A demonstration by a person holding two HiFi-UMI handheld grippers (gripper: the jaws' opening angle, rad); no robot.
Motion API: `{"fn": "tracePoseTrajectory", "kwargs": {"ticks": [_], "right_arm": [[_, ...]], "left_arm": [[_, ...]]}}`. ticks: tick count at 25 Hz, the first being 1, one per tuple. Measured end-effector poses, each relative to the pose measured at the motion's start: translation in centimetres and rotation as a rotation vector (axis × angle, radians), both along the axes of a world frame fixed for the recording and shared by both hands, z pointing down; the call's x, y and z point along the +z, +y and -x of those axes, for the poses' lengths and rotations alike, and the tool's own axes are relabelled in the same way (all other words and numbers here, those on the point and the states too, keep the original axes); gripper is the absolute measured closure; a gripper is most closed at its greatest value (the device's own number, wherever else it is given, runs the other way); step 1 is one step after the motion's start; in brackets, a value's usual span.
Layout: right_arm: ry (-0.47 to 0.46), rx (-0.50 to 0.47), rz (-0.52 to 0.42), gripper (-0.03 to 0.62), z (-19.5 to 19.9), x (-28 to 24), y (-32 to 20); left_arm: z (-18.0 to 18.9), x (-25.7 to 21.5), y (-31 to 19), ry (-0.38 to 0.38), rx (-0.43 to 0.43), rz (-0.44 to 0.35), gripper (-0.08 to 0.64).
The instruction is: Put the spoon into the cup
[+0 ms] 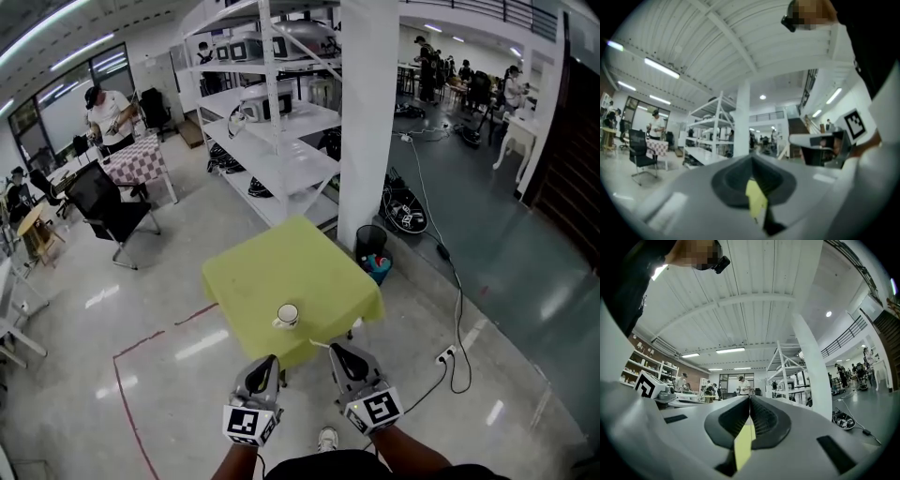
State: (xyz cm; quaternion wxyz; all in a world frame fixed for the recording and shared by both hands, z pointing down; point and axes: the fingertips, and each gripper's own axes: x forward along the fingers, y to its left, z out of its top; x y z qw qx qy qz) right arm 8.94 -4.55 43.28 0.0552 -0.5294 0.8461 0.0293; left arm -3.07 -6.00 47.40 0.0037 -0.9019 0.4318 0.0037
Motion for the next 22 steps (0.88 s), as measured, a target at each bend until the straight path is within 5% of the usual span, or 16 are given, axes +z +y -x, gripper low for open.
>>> {"fn": "tracePoseTrajectory", "kwargs": {"ticks": [10, 22], "right_arm": [[-0.014, -0.084, 0.011, 0.581, -0.9, 0.3, -4.1], [-0.010, -0.114, 0.016, 0.583, -0.1, 0.1, -8.1]], "left_arm": [[-1.0, -1.1, -3.4, -0.009, -0.083, -0.015, 0.554], [-0.5, -0.8, -7.0, -0.036, -0.088, -0.009, 0.554]]}}
